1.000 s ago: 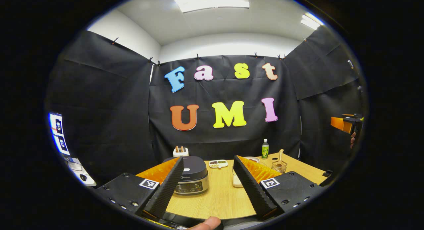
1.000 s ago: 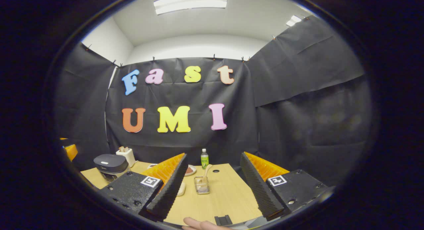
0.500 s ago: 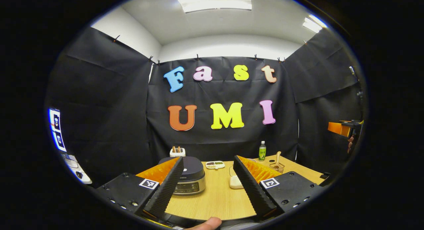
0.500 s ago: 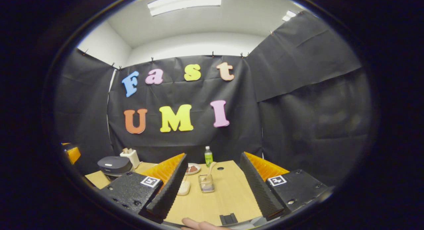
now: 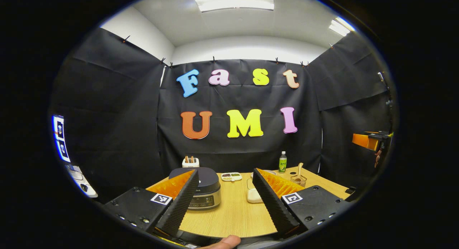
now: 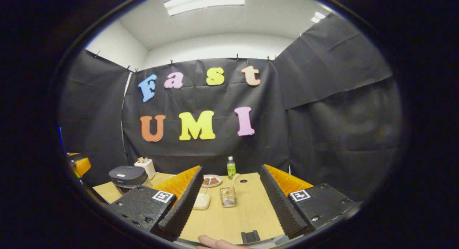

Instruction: Close the left gripper, press the button to open the rice cooker; take a wooden spoon from the chopstick holder with the right hand, scoop a spoonful of rice and pour it into the rice cooker, then put the wooden spoon back into the chopstick holder.

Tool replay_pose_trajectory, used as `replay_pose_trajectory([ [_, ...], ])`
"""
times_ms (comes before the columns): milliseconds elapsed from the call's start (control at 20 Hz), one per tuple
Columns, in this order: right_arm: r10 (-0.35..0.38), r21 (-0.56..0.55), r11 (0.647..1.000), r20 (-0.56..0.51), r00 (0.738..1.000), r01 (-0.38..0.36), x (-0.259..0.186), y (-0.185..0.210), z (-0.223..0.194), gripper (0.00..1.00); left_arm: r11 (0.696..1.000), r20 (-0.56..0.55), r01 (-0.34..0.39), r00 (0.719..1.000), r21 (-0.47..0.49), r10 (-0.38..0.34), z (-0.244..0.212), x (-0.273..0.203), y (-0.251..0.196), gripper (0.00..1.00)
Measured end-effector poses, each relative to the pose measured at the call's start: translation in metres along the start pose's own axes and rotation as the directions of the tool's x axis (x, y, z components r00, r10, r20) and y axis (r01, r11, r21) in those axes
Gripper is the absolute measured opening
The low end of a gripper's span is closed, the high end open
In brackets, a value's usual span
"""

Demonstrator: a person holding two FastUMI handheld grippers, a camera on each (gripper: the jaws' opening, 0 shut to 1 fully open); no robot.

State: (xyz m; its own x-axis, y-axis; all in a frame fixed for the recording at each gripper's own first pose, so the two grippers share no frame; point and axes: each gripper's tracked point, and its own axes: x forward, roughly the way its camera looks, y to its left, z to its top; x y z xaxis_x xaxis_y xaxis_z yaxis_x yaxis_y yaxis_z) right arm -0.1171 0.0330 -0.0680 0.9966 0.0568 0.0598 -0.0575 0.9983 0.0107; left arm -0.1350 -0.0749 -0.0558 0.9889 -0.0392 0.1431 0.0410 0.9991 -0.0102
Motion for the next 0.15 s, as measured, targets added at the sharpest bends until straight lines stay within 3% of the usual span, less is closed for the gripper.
replay_pose_trajectory([
  [150,0.013,-0.007,1.0,-0.005,1.0,-0.013,0.0029,0.0032,-0.0045,1.0,1.0,-0.009,0.006,1.0,-0.002,-0.006,-0.0014,0.0031,-0.0027,0.96],
])
